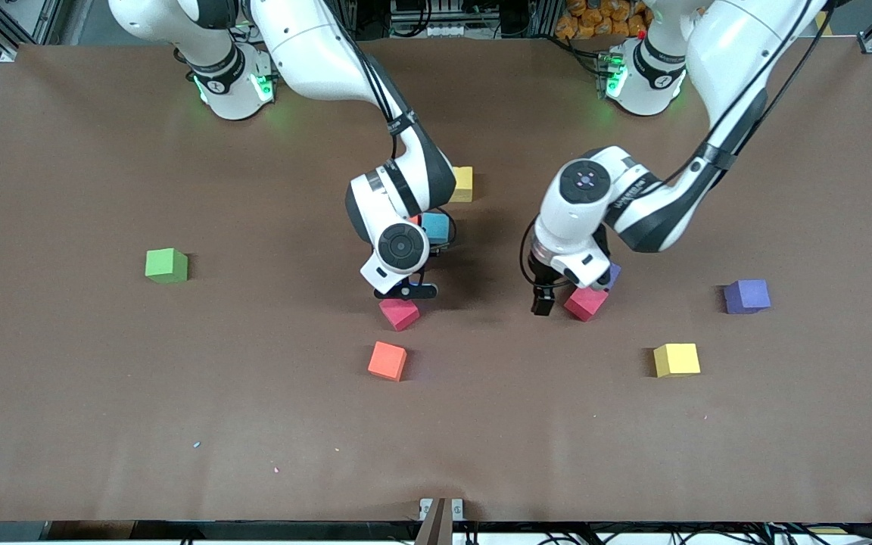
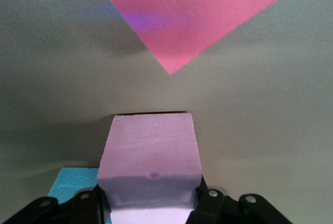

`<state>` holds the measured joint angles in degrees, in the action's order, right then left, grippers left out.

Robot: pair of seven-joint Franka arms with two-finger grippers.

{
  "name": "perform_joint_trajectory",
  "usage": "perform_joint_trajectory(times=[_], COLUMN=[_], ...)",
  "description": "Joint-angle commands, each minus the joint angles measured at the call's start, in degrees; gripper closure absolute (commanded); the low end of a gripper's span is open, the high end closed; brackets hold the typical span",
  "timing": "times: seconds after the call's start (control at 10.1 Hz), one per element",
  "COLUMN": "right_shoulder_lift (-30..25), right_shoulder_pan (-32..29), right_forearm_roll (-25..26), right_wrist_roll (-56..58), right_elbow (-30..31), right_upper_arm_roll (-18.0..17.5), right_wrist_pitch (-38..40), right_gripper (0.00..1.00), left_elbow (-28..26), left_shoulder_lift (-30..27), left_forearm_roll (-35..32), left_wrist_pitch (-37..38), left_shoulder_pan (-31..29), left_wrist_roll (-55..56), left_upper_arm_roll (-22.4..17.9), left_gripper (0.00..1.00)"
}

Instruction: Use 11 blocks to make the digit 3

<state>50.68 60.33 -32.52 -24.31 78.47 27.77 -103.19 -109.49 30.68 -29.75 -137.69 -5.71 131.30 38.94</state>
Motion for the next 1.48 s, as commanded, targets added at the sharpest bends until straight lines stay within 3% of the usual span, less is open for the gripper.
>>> perform_joint_trajectory(times=[0.0, 0.2, 0.49, 0.99, 1.38], right_shoulder_lift=[1.3, 1.3, 1.3, 1.3, 1.3], right_shoulder_pan=[-1.8, -2.2, -2.6, -3.5, -3.5], right_forearm_roll=[0.0, 0.0, -1.1, -3.1, -2.9], right_wrist_roll=[-0.9, -0.9, -1.0, -1.0, -0.8], right_elbow=[-2.3, -2.3, -2.3, -2.4, -2.5], right_upper_arm_roll=[-1.0, -1.9, -2.0, -2.4, -2.4], right_wrist_pitch=[3.3, 3.5, 3.1, 3.2, 3.2], right_gripper=[1.00, 1.00, 1.00, 1.00, 1.00], left_elbow=[3.2, 7.8, 10.9, 11.2, 10.4], left_shoulder_lift=[-0.1, 1.5, 3.3, 4.9, 5.4], left_forearm_roll=[4.7, 7.8, 8.9, 8.5, -0.6], left_wrist_pitch=[5.3, 11.2, 11.7, 12.1, 12.2], left_shoulder_pan=[-2.2, -3.3, -3.8, -3.6, -3.4], left_wrist_roll=[-14.3, -29.1, -47.7, -84.0, -101.0], left_upper_arm_roll=[1.0, 0.9, 0.5, 0.2, -0.7], left_gripper=[0.00, 0.00, 0.00, 0.00, 0.00])
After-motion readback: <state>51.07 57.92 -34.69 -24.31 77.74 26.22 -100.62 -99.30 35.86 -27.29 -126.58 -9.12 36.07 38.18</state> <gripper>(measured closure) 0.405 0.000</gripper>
